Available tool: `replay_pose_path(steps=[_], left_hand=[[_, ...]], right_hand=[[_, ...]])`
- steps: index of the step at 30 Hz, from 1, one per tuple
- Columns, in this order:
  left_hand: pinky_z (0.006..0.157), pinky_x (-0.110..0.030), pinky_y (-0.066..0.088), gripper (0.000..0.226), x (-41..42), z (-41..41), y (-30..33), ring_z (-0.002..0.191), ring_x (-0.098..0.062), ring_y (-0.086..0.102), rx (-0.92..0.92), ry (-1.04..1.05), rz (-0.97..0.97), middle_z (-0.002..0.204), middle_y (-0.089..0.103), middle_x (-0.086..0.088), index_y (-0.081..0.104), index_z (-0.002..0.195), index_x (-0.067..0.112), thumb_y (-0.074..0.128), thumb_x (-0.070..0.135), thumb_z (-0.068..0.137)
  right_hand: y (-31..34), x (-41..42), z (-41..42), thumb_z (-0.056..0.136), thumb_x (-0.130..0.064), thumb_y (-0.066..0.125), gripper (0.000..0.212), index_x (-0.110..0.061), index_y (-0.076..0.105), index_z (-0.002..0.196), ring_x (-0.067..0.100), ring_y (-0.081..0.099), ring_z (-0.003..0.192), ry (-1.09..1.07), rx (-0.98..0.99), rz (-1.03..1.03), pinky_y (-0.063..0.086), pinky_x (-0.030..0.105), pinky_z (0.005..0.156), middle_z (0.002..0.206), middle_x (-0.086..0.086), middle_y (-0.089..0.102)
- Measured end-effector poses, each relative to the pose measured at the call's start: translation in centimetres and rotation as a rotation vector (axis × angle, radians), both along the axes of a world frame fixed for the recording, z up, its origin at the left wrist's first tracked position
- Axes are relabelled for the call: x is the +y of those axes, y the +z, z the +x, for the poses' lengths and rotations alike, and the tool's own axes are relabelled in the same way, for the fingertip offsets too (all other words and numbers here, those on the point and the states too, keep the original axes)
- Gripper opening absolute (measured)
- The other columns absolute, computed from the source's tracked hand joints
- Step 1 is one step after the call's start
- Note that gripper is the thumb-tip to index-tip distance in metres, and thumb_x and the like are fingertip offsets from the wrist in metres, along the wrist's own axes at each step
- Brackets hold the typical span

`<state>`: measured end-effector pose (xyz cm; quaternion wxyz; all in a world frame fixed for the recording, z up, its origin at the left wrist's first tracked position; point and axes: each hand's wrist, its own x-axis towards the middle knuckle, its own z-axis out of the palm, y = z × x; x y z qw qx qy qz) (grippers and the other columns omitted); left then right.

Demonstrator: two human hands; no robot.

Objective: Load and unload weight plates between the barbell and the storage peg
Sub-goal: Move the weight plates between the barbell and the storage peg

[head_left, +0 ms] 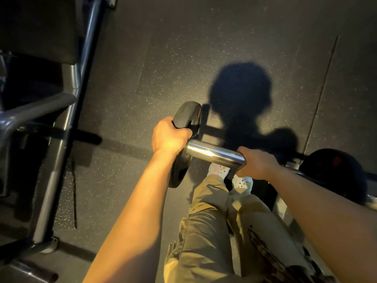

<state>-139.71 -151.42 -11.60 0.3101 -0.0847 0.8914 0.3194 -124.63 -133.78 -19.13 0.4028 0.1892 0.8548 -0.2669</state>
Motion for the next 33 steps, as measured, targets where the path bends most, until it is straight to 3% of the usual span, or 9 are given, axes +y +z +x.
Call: replay_pose_path(steps=[4, 7, 11, 15, 20, 29, 33], left_hand=[[0.065, -0.032, 0.048, 0.022, -1.4, 2.6, 0.3, 0.074, -0.021, 0.058, 0.094, -0.022, -0.011, 0.078, 0.058, 0.001, 0.055, 0.091, 0.019, 0.069, 0.012, 0.075], [0.057, -0.018, 0.044, 0.026, -3.2, 5.2, 0.6, 0.068, -0.005, 0.054, 0.142, 0.095, 0.050, 0.075, 0.056, 0.011, 0.055, 0.093, 0.021, 0.070, 0.006, 0.078], [0.064, -0.030, 0.050, 0.023, -3.6, 5.5, 0.3, 0.073, -0.020, 0.060, 0.160, 0.173, 0.072, 0.074, 0.060, 0.005, 0.058, 0.089, 0.019, 0.070, 0.004, 0.076], [0.069, -0.033, 0.049, 0.023, -1.5, 2.6, 0.3, 0.080, -0.025, 0.059, 0.166, 0.094, -0.069, 0.083, 0.064, -0.002, 0.063, 0.097, 0.015, 0.069, 0.013, 0.075], [0.065, -0.029, 0.042, 0.020, -1.2, 2.3, 0.3, 0.077, -0.023, 0.056, 0.196, -0.033, -0.092, 0.081, 0.060, -0.001, 0.060, 0.096, 0.012, 0.069, 0.014, 0.079], [0.060, -0.032, 0.045, 0.022, -3.4, 6.7, -0.7, 0.062, -0.019, 0.054, 0.231, 0.214, 0.052, 0.065, 0.056, 0.008, 0.056, 0.084, 0.016, 0.069, 0.002, 0.074], [0.054, -0.024, 0.043, 0.021, -3.5, 4.4, -0.4, 0.061, -0.014, 0.054, 0.221, 0.106, 0.059, 0.066, 0.057, 0.008, 0.056, 0.082, 0.017, 0.069, 0.002, 0.073]], right_hand=[[0.2, -0.5, 0.6, 0.078, -0.033, 0.074, 0.055, -0.028, 0.045, 0.124, 0.015, 0.058, 0.093, 0.026, 0.076, 0.062, 0.047, 0.028, 0.078, 0.109, -0.002, 0.061], [0.5, -1.0, 1.0, 0.079, -0.034, 0.073, 0.055, -0.028, 0.044, 0.125, 0.016, 0.060, 0.094, 0.059, 0.133, 0.125, 0.048, 0.028, 0.076, 0.110, -0.003, 0.062], [0.5, -1.1, 1.2, 0.080, -0.035, 0.073, 0.054, -0.028, 0.043, 0.124, 0.015, 0.060, 0.095, 0.062, 0.142, 0.142, 0.047, 0.028, 0.077, 0.111, -0.003, 0.061], [0.2, -0.2, 0.4, 0.080, -0.035, 0.073, 0.050, -0.029, 0.044, 0.121, 0.013, 0.054, 0.088, 0.025, 0.069, 0.052, 0.040, 0.027, 0.073, 0.106, -0.004, 0.060], [-0.3, 0.0, 0.3, 0.077, -0.036, 0.074, 0.053, -0.031, 0.044, 0.121, 0.013, 0.057, 0.091, 0.021, 0.058, 0.018, 0.043, 0.028, 0.077, 0.106, -0.005, 0.060], [0.1, -0.3, 0.2, 0.077, -0.036, 0.074, 0.057, -0.027, 0.042, 0.123, 0.015, 0.057, 0.088, 0.069, 0.037, 0.092, 0.043, 0.027, 0.072, 0.104, -0.003, 0.060], [-0.5, 0.1, -0.1, 0.076, -0.037, 0.075, 0.056, -0.028, 0.044, 0.122, 0.015, 0.057, 0.091, 0.038, 0.001, 0.016, 0.046, 0.030, 0.077, 0.105, -0.004, 0.060]])
